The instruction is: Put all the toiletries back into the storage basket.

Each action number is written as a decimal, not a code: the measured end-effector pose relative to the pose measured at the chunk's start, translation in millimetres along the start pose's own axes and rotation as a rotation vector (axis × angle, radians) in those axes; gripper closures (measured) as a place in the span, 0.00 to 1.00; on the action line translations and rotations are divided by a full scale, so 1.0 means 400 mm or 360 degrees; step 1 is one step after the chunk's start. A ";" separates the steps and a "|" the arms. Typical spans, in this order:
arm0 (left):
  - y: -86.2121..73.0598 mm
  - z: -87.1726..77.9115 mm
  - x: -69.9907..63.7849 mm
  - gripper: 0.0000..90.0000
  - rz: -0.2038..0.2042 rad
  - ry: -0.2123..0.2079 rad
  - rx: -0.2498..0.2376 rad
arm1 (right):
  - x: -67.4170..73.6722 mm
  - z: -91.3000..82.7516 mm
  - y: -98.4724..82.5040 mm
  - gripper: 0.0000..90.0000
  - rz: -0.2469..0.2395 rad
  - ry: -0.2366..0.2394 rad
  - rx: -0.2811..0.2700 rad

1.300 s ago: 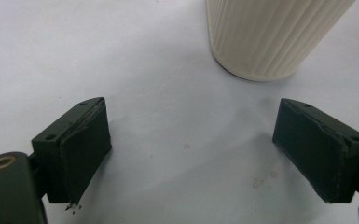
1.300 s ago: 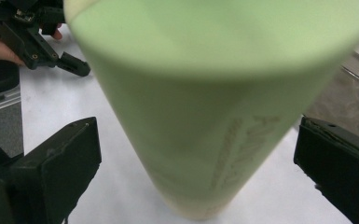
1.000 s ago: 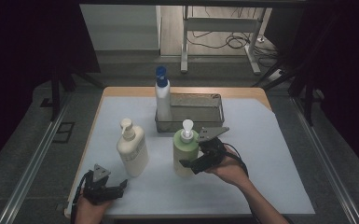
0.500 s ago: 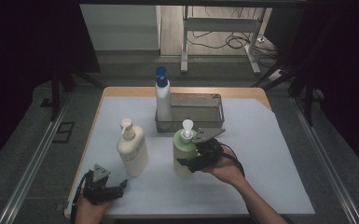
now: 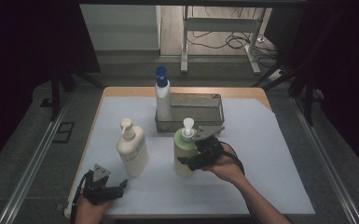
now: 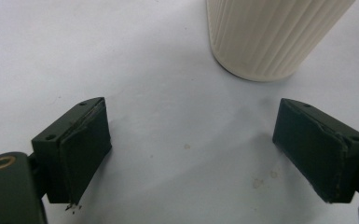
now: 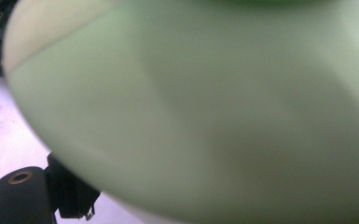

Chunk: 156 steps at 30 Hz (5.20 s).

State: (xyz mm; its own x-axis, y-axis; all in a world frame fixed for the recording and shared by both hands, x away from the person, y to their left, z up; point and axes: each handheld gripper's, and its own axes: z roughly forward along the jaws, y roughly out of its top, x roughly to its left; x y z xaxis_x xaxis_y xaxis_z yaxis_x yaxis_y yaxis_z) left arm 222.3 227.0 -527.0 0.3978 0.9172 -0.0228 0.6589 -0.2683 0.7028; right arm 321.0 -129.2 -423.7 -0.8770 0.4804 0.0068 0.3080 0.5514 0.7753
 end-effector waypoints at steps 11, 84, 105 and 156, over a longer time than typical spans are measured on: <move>0.000 0.000 0.000 0.12 0.0000 0.0000 0.0000 | -0.008 -0.035 0.046 0.14 -0.0003 -0.0012 -0.0035; 0.001 0.000 0.001 0.12 -0.0004 -0.0006 0.0008 | -0.243 0.011 0.295 0.15 0.0234 -0.0412 -0.0133; 0.001 0.000 0.001 0.12 -0.0005 -0.0005 0.0009 | -0.285 0.113 0.263 0.15 0.0219 -0.0468 -0.0064; 0.002 0.000 0.000 0.12 -0.0004 -0.0004 0.0012 | -0.317 0.204 0.169 0.13 0.0281 -0.0330 0.0013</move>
State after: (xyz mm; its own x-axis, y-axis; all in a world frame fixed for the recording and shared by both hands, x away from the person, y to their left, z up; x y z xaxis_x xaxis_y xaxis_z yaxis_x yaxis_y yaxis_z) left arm 222.7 226.9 -526.5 0.3978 0.9171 -0.0264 0.6645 -0.2682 0.6975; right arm 482.9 -97.4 -423.7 -0.7156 0.6984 0.0114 0.4531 0.4517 0.7686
